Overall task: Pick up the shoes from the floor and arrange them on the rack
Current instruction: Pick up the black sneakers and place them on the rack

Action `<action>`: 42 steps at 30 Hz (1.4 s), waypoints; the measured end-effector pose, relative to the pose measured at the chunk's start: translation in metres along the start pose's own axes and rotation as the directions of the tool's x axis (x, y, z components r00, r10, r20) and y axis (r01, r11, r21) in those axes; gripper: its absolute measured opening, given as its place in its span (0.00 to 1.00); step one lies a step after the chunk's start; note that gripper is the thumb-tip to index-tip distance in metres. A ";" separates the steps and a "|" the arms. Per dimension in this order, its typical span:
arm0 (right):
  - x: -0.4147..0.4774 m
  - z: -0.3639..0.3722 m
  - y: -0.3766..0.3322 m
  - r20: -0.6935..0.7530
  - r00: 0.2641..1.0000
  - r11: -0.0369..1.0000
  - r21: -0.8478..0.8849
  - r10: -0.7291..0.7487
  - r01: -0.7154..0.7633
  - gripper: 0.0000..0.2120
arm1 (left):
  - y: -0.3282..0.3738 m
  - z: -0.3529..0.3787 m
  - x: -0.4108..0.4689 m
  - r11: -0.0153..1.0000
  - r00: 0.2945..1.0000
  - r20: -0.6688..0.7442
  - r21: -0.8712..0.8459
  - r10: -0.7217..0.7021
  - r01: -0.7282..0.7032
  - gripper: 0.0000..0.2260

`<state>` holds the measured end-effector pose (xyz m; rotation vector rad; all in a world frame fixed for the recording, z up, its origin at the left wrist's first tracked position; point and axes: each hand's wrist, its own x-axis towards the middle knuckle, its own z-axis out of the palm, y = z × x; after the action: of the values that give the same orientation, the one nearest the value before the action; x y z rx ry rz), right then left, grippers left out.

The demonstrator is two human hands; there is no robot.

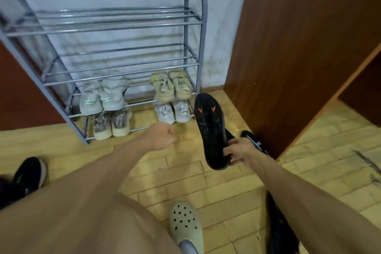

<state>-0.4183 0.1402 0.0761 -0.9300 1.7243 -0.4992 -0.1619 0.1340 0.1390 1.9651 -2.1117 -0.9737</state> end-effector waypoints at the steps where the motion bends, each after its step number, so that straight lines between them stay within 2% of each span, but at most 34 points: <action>1: -0.011 0.000 -0.021 0.025 0.997 0.998 -0.001 -0.068 0.068 0.18 | 0.005 -0.013 -0.009 0.999 1.000 -0.027 -0.037 0.005 -0.006 0.10; 5: -0.057 0.011 -0.111 0.119 0.933 0.940 0.002 -0.340 0.342 0.19 | 0.018 -0.067 -0.049 0.956 0.989 -0.147 -0.291 -0.011 -0.033 0.07; 9: -0.113 0.046 -0.194 0.229 0.809 0.831 0.003 -0.542 0.556 0.19 | 0.014 -0.126 -0.094 0.855 0.953 -0.282 -0.515 -0.109 -0.054 0.16; 12: -0.152 0.084 -0.237 0.289 0.698 0.720 -0.039 -0.655 0.693 0.23 | -0.003 -0.161 -0.128 0.757 0.898 -0.402 -0.639 -0.178 -0.136 0.11; 16: -0.188 0.137 -0.267 0.378 0.572 0.615 -0.010 -0.728 0.789 0.22 | -0.042 -0.192 -0.175 0.685 0.803 -0.532 -0.692 -0.269 -0.229 0.13; 19: -0.210 0.183 -0.278 0.460 0.484 0.529 -0.037 -0.744 0.848 0.23 | -0.079 -0.210 -0.209 0.692 0.768 -0.556 -0.690 -0.318 -0.213 0.14; 21: -0.223 0.215 -0.282 0.521 0.456 0.502 -0.059 -0.722 0.863 0.20 | -0.106 -0.216 -0.230 0.691 0.746 -0.559 -0.698 -0.361 -0.189 0.14; 24: -0.230 0.263 -0.279 0.626 0.475 0.510 -0.140 -0.619 0.849 0.18 | -0.146 -0.212 -0.253 0.656 0.700 -0.544 -0.741 -0.462 -0.143 0.08; 26: -0.227 0.296 -0.269 0.673 0.508 0.555 -0.171 -0.538 0.814 0.18 | -0.170 -0.200 -0.262 0.647 0.686 -0.521 -0.756 -0.508 -0.095 0.07; 31: -0.207 0.373 -0.231 0.719 0.558 0.668 -0.177 -0.414 0.723 0.18 | -0.238 -0.160 -0.267 0.587 0.680 -0.439 -0.809 -0.588 -0.015 0.12; 33: -0.195 0.398 -0.220 0.725 0.581 0.725 -0.166 -0.370 0.668 0.18 | -0.266 -0.146 -0.267 0.533 0.705 -0.390 -0.846 -0.593 -0.020 0.14; 36: -0.173 0.431 -0.205 0.727 0.621 0.792 -0.179 -0.294 0.584 0.19 | -0.314 -0.125 -0.267 0.404 0.832 -0.279 -0.912 -0.480 -0.072 0.20; 38: -0.157 0.450 -0.197 0.709 0.650 0.815 -0.187 -0.275 0.549 0.19 | -0.349 -0.111 -0.263 0.307 0.864 -0.221 -0.948 -0.453 -0.081 0.27; 40: -0.134 0.467 -0.189 0.694 0.675 0.838 -0.194 -0.250 0.510 0.18 | -0.380 -0.096 -0.252 0.257 0.807 -0.159 -0.966 -0.569 -0.010 0.26; 42: -0.109 0.482 -0.178 0.679 0.698 0.851 -0.209 -0.228 0.481 0.14 | -0.409 -0.076 -0.235 0.190 0.660 -0.105 -0.980 -0.744 0.059 0.19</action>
<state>0.1057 0.1712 0.1010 -1.5355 1.0095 -0.0604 0.2661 0.3367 0.0735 1.7307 -0.2721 -1.0603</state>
